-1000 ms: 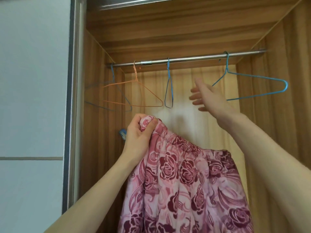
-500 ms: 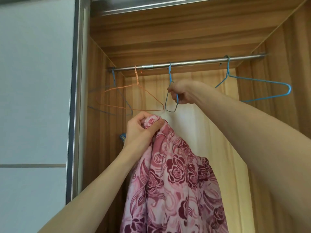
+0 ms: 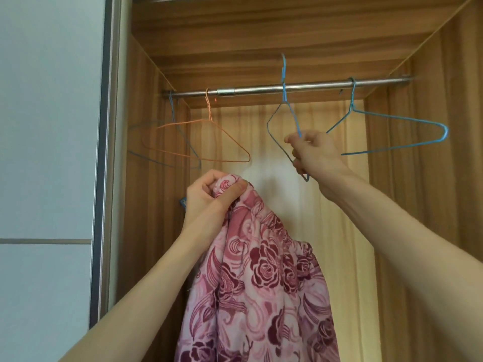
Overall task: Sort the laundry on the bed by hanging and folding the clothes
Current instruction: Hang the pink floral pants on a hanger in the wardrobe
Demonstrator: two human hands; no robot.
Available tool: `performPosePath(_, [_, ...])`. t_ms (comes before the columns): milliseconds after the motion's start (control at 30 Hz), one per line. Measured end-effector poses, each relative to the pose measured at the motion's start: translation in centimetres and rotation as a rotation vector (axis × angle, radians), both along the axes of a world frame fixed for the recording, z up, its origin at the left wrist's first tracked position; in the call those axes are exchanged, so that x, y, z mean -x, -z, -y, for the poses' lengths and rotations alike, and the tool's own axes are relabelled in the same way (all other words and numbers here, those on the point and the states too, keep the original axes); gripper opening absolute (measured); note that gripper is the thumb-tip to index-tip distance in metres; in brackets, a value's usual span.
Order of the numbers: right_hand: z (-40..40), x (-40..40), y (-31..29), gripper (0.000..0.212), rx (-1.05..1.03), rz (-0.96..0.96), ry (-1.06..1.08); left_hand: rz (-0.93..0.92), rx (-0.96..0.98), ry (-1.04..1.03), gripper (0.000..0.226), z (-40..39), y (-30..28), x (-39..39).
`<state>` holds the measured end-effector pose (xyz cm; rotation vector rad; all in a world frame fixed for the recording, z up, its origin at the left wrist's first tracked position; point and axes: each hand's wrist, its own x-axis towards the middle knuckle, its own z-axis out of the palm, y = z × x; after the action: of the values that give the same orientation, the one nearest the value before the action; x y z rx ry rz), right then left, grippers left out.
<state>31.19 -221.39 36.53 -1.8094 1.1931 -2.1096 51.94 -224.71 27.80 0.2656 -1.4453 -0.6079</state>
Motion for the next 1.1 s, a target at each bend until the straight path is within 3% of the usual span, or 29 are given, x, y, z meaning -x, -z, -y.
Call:
performPosePath(200, [-1.3, 4.6, 7.0, 0.014, -0.094, 0.109, -0.009, 0.053, -0.026, 0.011, 0.008, -0.4, 1.5, 1.4])
performPosePath(267, [-1.1, 5.4, 7.4, 0.028, -0.128, 0.104, 0.038, 0.054, -0.047, 0.031, 0.007, -0.5, 1.7, 1.7])
performPosePath(433, [-2.1, 7.1, 9.6, 0.045, -0.075, -0.009, -0.071, 0.059, -0.121, 0.093, 0.007, -0.9, 1.9, 1.6])
performPosePath(633, [-2.3, 9.1, 11.0, 0.028, -0.043, -0.134, 0.066, 0.067, -0.164, 0.134, 0.010, -1.8, 1.9, 1.5])
performPosePath(733, [-1.8, 9.9, 11.4, 0.035, -0.012, -0.082, 0.095, 0.052, -0.178, 0.170, 0.010, -2.0, 2.0, 1.4])
performPosePath(867, [-0.9, 10.9, 11.7, 0.057, -0.123, -0.099, 0.263, 0.088, -0.156, 0.140, 0.007, -2.3, 2.0, 1.3])
performPosePath(933, [-0.3, 11.4, 11.7, 0.059, -0.166, -0.168, 0.228, 0.131, -0.146, 0.131, 0.005, -2.5, 2.1, 1.2])
performPosePath(1100, [-0.1, 12.3, 10.7, 0.045, -0.257, -0.340, 0.129, 0.203, -0.142, 0.100, 0.006, -3.4, 2.7, 0.6])
